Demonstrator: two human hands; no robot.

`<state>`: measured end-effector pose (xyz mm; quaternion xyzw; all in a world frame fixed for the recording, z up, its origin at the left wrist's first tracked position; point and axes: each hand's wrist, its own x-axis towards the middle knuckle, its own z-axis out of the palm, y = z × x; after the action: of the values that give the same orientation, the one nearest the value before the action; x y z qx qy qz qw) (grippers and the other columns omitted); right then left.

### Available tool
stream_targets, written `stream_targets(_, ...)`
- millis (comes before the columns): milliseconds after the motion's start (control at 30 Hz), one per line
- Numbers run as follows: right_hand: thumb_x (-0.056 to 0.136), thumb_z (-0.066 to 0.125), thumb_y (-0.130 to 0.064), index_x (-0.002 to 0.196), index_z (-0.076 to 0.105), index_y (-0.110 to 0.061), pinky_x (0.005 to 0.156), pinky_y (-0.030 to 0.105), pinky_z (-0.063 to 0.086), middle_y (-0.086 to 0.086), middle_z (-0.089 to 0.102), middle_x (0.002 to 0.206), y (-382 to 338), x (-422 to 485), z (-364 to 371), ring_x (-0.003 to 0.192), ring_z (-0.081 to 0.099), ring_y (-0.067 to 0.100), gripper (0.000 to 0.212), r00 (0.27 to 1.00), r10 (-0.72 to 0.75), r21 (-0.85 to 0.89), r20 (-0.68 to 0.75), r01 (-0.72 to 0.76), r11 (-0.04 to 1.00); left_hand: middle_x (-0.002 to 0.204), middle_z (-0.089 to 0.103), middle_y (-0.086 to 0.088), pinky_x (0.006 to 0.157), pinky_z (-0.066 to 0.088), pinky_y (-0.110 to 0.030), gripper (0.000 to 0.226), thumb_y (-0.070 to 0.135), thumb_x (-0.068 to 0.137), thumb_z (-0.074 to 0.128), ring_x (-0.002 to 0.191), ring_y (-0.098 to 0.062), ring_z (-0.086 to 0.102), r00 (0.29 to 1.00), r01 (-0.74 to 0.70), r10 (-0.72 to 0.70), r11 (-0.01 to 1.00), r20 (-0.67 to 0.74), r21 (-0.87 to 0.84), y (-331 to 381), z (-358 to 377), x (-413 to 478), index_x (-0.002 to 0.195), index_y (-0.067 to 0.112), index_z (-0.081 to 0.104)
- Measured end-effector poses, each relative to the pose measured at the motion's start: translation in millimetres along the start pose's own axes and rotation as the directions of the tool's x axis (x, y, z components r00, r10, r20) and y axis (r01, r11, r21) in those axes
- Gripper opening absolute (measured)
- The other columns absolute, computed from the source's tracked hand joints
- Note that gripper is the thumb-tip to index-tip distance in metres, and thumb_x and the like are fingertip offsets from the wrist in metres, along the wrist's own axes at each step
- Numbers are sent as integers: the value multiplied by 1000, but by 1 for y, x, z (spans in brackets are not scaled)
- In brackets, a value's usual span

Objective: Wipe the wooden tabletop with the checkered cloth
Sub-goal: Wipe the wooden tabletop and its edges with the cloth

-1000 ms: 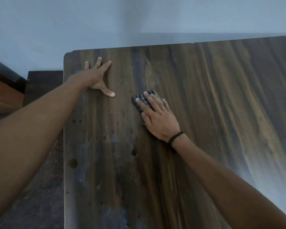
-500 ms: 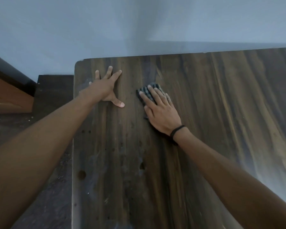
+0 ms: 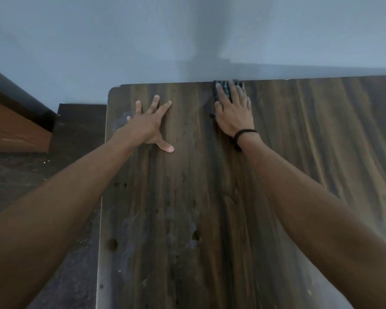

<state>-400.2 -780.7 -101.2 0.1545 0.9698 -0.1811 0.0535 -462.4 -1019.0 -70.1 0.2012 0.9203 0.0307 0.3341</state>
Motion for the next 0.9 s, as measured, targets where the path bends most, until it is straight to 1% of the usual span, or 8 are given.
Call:
stream_targets(100,108,25,-42,160,13,-40,125,47,1,-3,3,170,-5,-12,10,156,0,21,54,964,-257,-66,75,262,963,160,-29,8,112,7,-70,139,52,58,88,145,-41,-22,1000,-2,2,1000,-9,5,-1,3,-1,154,40,-13)
stream_targets(133,108,25,-42,160,14,-41,126,47,2,-4,4,170,1,-8,7,156,1,20,53,958,-278,-65,68,282,957,160,-29,8,112,7,-70,139,52,58,87,145,-41,-22,1000,2,-2,1000,-11,5,-1,3,-1,154,40,-13)
stream_targets(267,107,26,-39,161,16,-35,126,50,1,1,4,171,-12,20,-2,156,0,22,55,1000,1,5,-18,-1,1000,159,-30,8,112,6,-70,139,51,59,88,145,-42,-23,1000,1,-1,1000,0,-7,1,0,0,153,40,-14)
stream_targets(400,108,25,-42,160,15,-40,124,46,0,-3,4,170,-22,4,13,156,1,21,54,966,-254,-65,45,256,964,159,-31,8,112,6,-69,140,51,59,88,145,-42,-23,1000,15,-15,1000,-1,-3,2,1,-2,153,40,-15)
stream_targets(533,107,28,-38,161,16,-35,125,48,0,1,4,171,-36,25,8,157,1,23,56,1000,-24,1,-14,24,1000,158,-32,9,112,5,-69,141,49,58,89,145,-41,-24,1000,14,-14,1000,21,-22,3,-1,-1,153,41,-15)
stream_targets(667,107,26,-41,160,14,-41,124,46,1,-4,4,170,-41,7,22,156,1,20,54,967,-252,-58,36,254,965,158,-32,9,112,7,-69,141,50,58,89,145,-41,-23,1000,19,-19,1000,8,-9,3,1,-3,153,41,-15)
stream_targets(800,106,28,-40,161,15,-37,125,47,-1,0,4,171,-49,30,13,156,0,21,56,1000,-19,10,-5,19,1000,158,-31,10,113,6,-69,141,49,58,89,145,-41,-23,1000,16,-16,999,17,-28,5,-2,-2,153,41,-14)
stream_targets(900,107,26,-41,160,12,-40,124,47,0,-4,1,170,-47,11,23,156,-2,20,55,975,-215,-63,53,218,974,159,-29,10,113,7,-68,141,51,57,89,145,-41,-22,1000,6,-6,1000,0,-29,1,2,-4,154,39,-13)
